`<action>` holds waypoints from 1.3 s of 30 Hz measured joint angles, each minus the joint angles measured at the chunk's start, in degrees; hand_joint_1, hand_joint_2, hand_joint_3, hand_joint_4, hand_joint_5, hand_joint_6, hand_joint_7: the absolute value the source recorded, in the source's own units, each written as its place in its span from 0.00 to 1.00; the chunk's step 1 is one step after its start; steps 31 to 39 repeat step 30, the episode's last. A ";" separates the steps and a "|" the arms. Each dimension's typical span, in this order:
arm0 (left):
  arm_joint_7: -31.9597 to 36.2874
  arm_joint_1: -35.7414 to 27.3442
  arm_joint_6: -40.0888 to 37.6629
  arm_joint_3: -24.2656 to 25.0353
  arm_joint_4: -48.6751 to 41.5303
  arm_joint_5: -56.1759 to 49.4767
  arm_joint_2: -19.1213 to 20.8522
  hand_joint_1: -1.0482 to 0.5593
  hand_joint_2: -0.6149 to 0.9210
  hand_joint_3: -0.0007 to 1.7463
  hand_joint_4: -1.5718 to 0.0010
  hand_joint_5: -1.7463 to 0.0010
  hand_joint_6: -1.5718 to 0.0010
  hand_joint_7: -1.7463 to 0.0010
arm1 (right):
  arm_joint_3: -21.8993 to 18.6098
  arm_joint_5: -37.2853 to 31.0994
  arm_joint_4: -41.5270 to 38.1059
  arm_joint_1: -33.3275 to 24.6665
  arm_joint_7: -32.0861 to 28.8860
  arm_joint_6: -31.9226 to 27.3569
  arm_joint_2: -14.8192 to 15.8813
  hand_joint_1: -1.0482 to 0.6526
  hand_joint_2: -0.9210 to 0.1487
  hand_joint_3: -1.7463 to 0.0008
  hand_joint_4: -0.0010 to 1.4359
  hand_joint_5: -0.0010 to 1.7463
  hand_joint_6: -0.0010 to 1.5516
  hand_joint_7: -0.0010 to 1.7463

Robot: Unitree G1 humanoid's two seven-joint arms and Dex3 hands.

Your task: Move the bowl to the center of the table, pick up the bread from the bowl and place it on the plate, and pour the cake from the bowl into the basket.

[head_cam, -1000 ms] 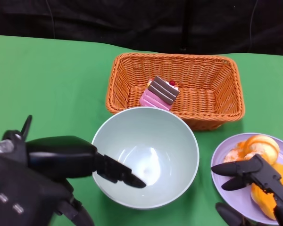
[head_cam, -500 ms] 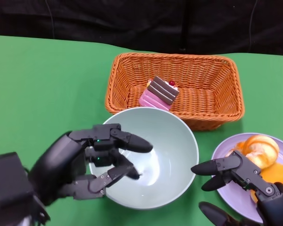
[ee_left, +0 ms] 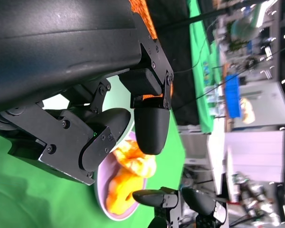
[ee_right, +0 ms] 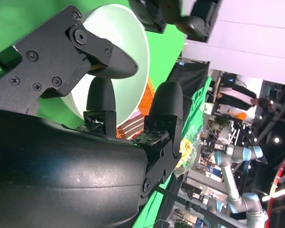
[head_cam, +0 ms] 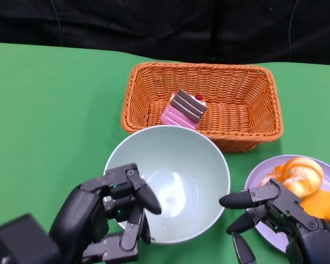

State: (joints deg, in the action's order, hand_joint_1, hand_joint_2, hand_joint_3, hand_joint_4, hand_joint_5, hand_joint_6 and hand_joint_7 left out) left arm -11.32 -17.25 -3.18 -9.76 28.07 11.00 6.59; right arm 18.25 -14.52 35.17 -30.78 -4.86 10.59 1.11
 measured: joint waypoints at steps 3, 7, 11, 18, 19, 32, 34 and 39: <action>-1.94 -1.50 4.92 0.33 -3.40 1.12 -1.15 0.61 0.64 0.88 0.42 0.00 0.50 0.04 | -0.01 1.25 -0.41 -0.19 -0.60 1.37 -0.24 0.62 0.50 0.19 0.56 0.91 0.50 0.74; -3.73 -3.52 6.20 1.31 -4.63 3.38 -1.37 0.61 0.64 0.88 0.40 0.00 0.49 0.04 | -0.26 1.97 -0.60 -0.88 -0.80 2.35 0.04 0.62 0.55 0.12 0.65 0.95 0.55 0.79; -4.78 -5.63 7.95 1.70 -4.95 3.81 -1.12 0.61 0.63 0.88 0.38 0.00 0.47 0.06 | -1.30 2.32 -1.75 -1.22 -1.13 4.65 0.53 0.62 0.63 0.04 0.66 1.00 0.56 0.84; -6.45 -6.14 16.39 3.59 -9.17 2.60 -1.16 0.63 0.63 0.89 0.38 0.00 0.44 0.08 | -2.23 2.39 -4.41 -1.60 -1.83 8.06 0.70 0.62 0.66 0.01 0.66 1.00 0.55 0.87; -6.45 -6.13 16.80 3.63 -9.47 2.58 -1.27 0.64 0.63 0.89 0.38 0.00 0.44 0.09 | -2.34 2.40 -4.48 -1.67 -1.83 8.20 0.74 0.62 0.66 0.01 0.66 1.00 0.55 0.87; -7.37 -6.00 18.72 3.60 -11.03 2.95 -1.58 0.65 0.63 0.90 0.38 0.00 0.44 0.10 | -3.01 2.43 -6.28 -1.65 -1.80 10.22 0.85 0.64 0.68 0.00 0.66 1.00 0.55 0.85; -7.37 -6.00 18.72 3.60 -11.03 2.95 -1.58 0.65 0.63 0.90 0.38 0.00 0.44 0.10 | -3.01 2.43 -6.28 -1.65 -1.80 10.22 0.85 0.64 0.68 0.00 0.66 1.00 0.55 0.85; -7.37 -6.00 18.72 3.60 -11.03 2.95 -1.58 0.65 0.63 0.90 0.38 0.00 0.44 0.10 | -3.01 2.43 -6.28 -1.65 -1.80 10.22 0.85 0.64 0.68 0.00 0.66 1.00 0.55 0.85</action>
